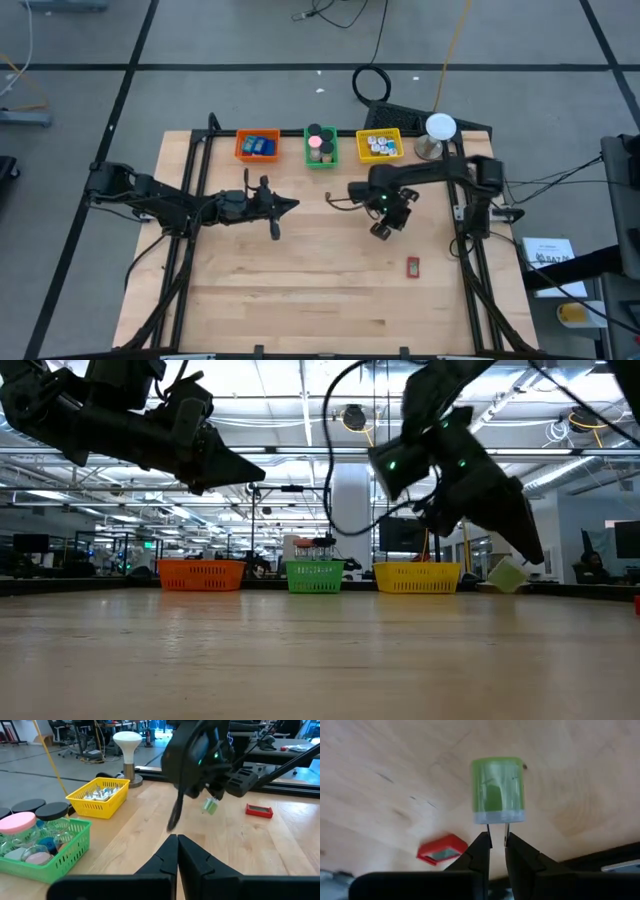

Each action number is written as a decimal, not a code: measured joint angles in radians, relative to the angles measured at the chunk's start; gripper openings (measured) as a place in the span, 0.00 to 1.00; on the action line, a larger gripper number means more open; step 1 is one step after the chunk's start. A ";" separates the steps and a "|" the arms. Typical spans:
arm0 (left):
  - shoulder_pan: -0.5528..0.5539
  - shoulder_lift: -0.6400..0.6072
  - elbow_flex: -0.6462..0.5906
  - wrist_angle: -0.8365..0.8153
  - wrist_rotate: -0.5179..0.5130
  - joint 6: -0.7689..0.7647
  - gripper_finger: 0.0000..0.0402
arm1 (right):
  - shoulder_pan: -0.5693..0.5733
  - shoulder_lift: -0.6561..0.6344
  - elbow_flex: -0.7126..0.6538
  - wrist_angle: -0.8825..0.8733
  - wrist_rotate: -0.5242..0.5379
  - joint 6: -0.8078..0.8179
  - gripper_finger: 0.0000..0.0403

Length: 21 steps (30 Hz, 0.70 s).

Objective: Pick & Place Office items
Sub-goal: Put the green charger adapter into the yellow bin

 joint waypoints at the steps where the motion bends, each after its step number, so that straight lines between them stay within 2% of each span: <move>1: 0.000 0.000 0.000 -0.003 0.000 0.000 0.03 | -0.005 0.029 0.018 -0.020 -0.001 -0.028 0.08; 6: 0.000 0.000 0.000 -0.010 0.000 0.006 0.01 | -0.031 0.093 0.067 -0.059 -0.005 -0.091 0.08; 12: 0.000 0.000 0.000 -0.011 0.000 0.011 0.03 | -0.044 0.100 0.069 -0.070 -0.081 -0.120 0.09; 21: 0.000 0.000 0.000 -0.012 0.000 0.010 0.02 | -0.044 0.100 0.068 -0.069 -0.081 -0.123 0.10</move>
